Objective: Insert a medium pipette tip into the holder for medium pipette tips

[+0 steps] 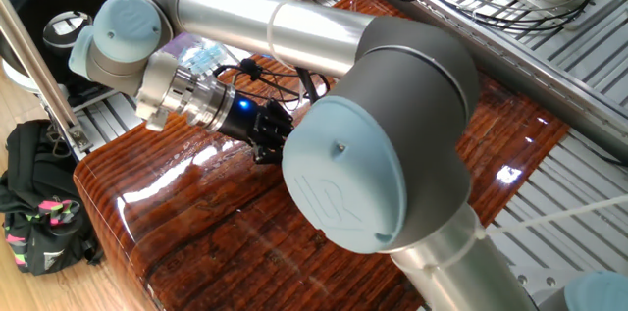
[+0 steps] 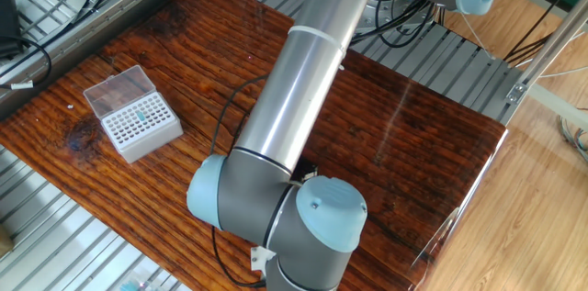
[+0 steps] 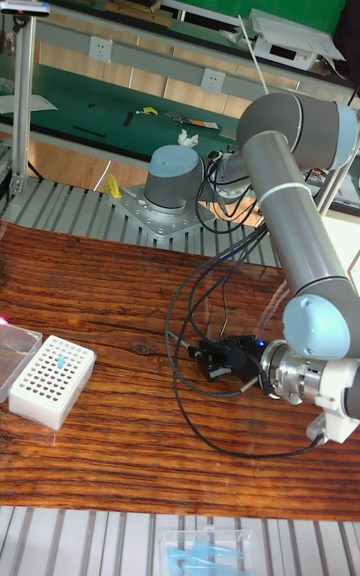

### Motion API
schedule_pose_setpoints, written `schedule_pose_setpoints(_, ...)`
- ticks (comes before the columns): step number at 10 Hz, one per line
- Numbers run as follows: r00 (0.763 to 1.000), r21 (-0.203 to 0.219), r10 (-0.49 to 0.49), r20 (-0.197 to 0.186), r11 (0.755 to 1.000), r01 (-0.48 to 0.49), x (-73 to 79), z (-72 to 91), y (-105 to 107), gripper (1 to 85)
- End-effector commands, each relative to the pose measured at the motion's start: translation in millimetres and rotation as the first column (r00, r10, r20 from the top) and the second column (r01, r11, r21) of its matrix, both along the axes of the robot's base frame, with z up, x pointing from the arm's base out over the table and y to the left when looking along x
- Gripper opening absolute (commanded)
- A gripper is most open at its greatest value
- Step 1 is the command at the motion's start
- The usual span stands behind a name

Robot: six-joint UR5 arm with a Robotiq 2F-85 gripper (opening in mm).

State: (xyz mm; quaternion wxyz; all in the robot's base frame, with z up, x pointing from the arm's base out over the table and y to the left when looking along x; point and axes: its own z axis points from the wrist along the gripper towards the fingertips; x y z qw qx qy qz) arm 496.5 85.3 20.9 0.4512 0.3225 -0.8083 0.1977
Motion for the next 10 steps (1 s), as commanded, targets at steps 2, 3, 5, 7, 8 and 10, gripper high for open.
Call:
schedule_pose_setpoints(2, 1.0, 0.003, -0.009, -0.006, 1.0, 0.009, -5.7, -1.6, 3.1, 30.0)
schedule_pose_setpoints(3, 1.0, -0.001, -0.008, -0.009, 1.0, 0.008, -7.2, -2.2, 3.0, 30.0)
schedule_pose_setpoints(5, 1.0, -0.011, -0.014, -0.007, 1.0, 0.014, -9.6, -3.4, 4.9, 29.7)
schedule_pose_setpoints(7, 1.0, -0.013, -0.017, -0.001, 1.0, 0.017, -10.5, -6.4, 7.1, 29.3)
schedule_pose_setpoints(8, 1.0, -0.014, -0.017, 0.001, 1.0, 0.017, -10.7, -7.5, 7.2, 29.3)
schedule_pose_setpoints(10, 1.0, -0.017, -0.016, 0.002, 1.0, 0.016, -10.6, -7.1, 6.4, 28.3)
